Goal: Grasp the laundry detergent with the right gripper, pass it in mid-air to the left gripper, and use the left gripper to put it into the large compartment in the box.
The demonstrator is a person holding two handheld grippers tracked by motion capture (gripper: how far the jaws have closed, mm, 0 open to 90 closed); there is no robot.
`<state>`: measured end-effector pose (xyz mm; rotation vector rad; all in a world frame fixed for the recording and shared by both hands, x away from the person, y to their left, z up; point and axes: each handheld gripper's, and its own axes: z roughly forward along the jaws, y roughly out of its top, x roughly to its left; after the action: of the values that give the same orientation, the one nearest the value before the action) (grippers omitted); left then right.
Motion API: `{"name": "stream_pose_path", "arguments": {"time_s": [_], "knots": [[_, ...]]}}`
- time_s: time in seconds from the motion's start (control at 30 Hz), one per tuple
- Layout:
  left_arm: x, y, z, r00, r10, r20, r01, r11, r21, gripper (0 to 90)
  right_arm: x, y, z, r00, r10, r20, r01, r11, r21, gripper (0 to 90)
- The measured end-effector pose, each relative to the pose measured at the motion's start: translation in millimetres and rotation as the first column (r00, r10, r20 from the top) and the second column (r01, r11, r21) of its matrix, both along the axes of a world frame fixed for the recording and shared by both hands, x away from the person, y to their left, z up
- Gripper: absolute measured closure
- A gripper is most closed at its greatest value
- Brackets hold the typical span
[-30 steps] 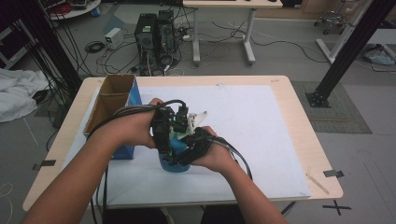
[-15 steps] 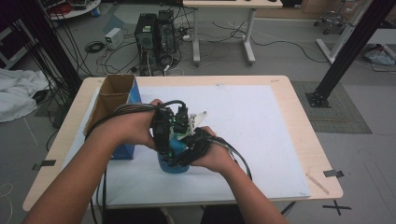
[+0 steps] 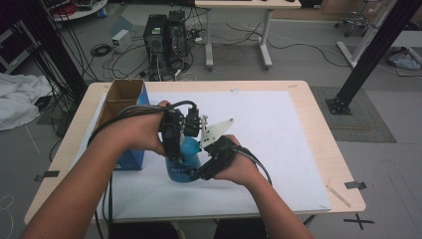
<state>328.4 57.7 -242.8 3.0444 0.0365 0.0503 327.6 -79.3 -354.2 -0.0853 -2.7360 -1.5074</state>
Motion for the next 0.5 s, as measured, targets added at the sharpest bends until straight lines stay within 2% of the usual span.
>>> {"name": "stream_pose_path", "arguments": {"time_s": [0.07, 0.1, 0.2, 0.33, 0.5], "knots": [[0.2, 0.3, 0.4, 1.0, 0.004, 0.003, -0.004, 1.0, 0.003, 38.4, -0.1, -2.7, 1.4, 1.0, -0.004, 0.001, 0.004, 1.0, -0.002, 28.9], [0.9, 1.3, 1.7, 0.9999, 0.011, 0.001, -0.011, 0.9999, 0.008, 38.4, -0.2, -8.9, 4.2, 0.9998, -0.015, 0.008, 0.015, 1.0, -0.024, 28.0], [1.3, 1.8, 2.9, 0.9999, 0.015, 0.0, -0.015, 0.9999, 0.008, 38.4, -0.1, -13.7, 6.2, 0.9998, -0.02, 0.009, 0.02, 0.999, -0.044, 27.9], [2.8, 5.6, 12.0, 0.999, 0.044, -0.006, -0.044, 0.999, 0.005, 38.3, 2.5, -27.2, 13.6, 0.9988, -0.049, 0.008, 0.05, 0.994, -0.096, 23.5], [5.1, 7.0, 19.8, 0.9979, 0.065, -0.009, -0.064, 0.9975, 0.029, 38.3, 4.7, -38.0, 24.0, 0.9971, -0.075, 0.006, 0.075, 0.986, -0.147, 23.0]]}}
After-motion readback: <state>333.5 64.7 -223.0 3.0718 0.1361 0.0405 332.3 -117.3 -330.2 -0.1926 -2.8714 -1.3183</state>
